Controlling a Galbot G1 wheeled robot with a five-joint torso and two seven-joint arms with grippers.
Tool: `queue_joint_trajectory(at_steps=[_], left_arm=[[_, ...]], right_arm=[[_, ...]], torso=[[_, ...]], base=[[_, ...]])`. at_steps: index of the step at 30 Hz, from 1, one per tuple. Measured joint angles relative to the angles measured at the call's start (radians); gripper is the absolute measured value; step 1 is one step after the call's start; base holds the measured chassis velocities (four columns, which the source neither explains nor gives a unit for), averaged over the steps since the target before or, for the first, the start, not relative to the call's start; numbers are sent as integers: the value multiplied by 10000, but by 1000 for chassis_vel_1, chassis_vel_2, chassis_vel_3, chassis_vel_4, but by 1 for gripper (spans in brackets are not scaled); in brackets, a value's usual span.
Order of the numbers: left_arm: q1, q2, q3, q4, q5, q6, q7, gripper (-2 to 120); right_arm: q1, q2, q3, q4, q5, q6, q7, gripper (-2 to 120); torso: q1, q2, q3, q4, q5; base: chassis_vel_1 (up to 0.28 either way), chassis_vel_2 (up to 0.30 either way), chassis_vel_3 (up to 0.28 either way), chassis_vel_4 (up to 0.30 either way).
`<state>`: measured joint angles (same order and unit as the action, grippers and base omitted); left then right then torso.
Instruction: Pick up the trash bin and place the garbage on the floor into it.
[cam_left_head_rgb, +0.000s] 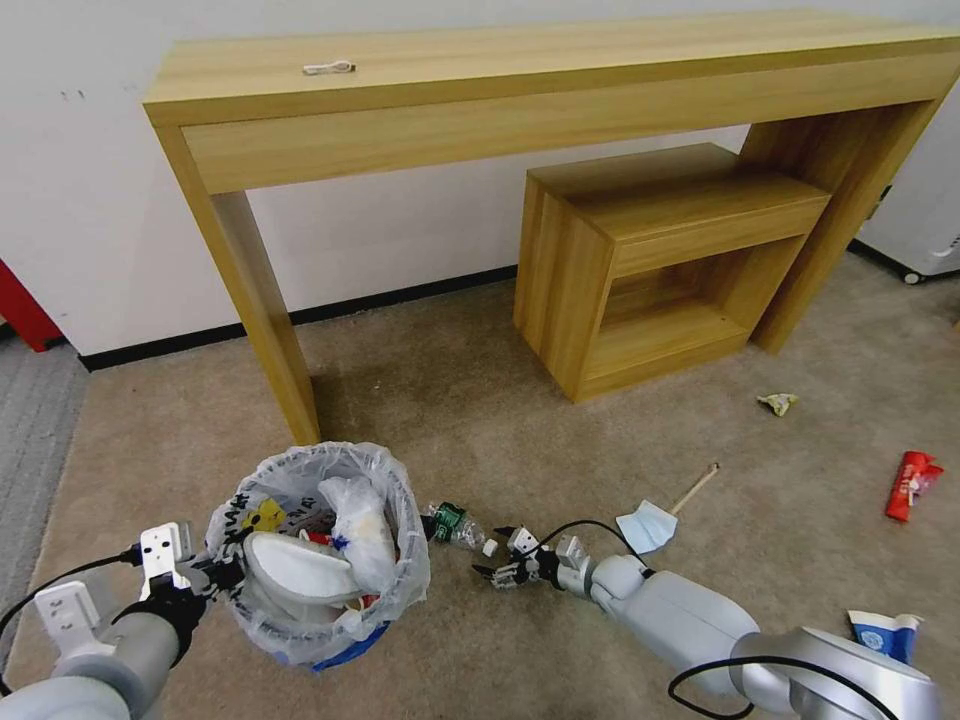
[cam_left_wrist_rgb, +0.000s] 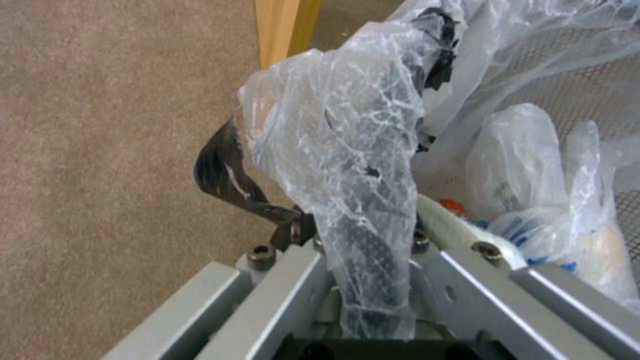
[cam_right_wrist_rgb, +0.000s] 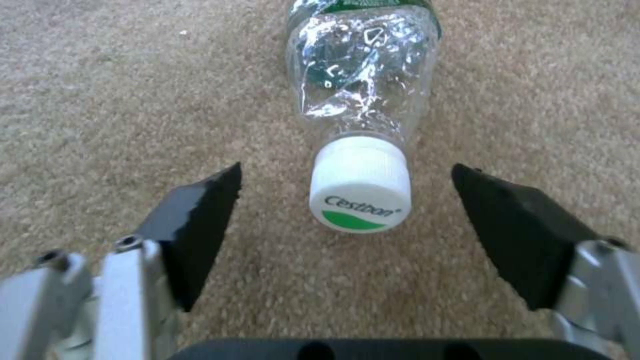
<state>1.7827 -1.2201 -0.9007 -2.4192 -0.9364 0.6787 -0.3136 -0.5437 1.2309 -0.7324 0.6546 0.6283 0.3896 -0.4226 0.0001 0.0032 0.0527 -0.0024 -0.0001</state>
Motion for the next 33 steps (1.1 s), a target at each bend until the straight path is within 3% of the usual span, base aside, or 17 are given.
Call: queue_joint_trajectory(at_steps=[5, 7, 9, 11, 13, 15, 28, 33], left_arm=[[3, -3, 5, -10, 8, 0, 2, 1], [50, 1, -10, -30, 10, -4, 23, 1], [53, 5, -19, -39, 10, -5, 24, 1], [32, 17, -38, -71, -6, -14, 25, 1], [32, 13, -38, -74, -7, -16, 24, 1], [39, -21, -6, -74, 14, -18, 25, 1], [-42, 65, -9, 61, 1, -28, 28, 1], [-253, 194, 75, 409, -11, -6, -2, 1]], right_arm=[[7, 58, -26, -47, 3, 18, 23, 70], [18, 127, -48, -146, -8, 78, 19, 58], [17, 147, -49, -175, -26, 92, 17, 54], [11, 227, -40, -293, -67, 183, 12, 42], [9, 242, -35, -319, -76, 193, 4, 41], [6, 312, -12, -425, -100, 259, -43, 29], [-11, 381, 193, -584, -116, 548, -280, 28], [-222, -283, 762, 322, 174, 791, -221, 28]], torso=[[0, 0, 0, 0, 1], [-1, 0, 0, 1, 0], [0, 0, 0, 1, 0], [-1, 0, 0, 1, 1], [0, 0, 0, 1, 1], [0, 0, 0, 1, 0], [0, 0, 0, 2, 1], [-1, 0, 1, 1, 2]], base=[[0, 0, 0, 0], [0, 0, 0, 0], [0, 0, 0, 0], [0, 0, 0, 0], [0, 0, 0, 0], [0, 0, 0, 0], [0, 0, 0, 0], [0, 0, 0, 0]])
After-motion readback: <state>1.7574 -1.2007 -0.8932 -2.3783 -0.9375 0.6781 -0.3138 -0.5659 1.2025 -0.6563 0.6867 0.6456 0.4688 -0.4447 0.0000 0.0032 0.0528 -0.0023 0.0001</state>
